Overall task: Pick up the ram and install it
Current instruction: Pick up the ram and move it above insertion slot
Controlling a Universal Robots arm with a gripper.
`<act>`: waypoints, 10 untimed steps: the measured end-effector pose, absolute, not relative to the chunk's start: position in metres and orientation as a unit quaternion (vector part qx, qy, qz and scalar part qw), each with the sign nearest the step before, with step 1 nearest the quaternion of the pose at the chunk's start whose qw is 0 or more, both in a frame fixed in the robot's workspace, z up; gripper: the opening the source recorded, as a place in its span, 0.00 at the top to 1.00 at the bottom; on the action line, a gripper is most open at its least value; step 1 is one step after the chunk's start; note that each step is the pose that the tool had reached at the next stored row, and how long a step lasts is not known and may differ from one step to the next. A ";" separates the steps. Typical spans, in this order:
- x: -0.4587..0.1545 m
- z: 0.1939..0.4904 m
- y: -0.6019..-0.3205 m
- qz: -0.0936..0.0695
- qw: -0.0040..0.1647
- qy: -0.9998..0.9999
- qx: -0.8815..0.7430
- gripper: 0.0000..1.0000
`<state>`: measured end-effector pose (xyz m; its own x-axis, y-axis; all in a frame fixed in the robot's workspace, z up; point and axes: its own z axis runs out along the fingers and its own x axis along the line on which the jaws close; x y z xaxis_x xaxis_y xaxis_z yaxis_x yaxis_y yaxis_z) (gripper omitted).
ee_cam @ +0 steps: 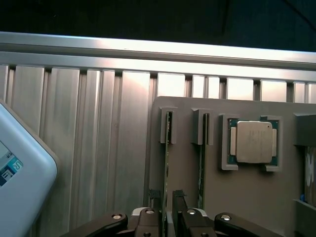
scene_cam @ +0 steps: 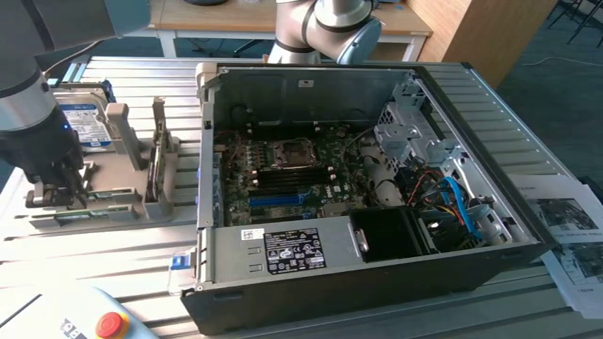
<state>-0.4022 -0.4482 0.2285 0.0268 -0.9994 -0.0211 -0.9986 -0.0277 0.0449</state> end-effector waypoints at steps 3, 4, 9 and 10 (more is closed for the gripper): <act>-0.401 0.228 -0.448 -0.023 0.009 -0.697 0.716 0.76; -0.401 0.228 -0.448 -0.023 0.009 -0.697 0.716 0.76; -0.401 0.226 -0.448 -0.023 0.009 -0.697 0.716 0.76; -0.401 0.225 -0.448 -0.023 0.009 -0.697 0.716 0.76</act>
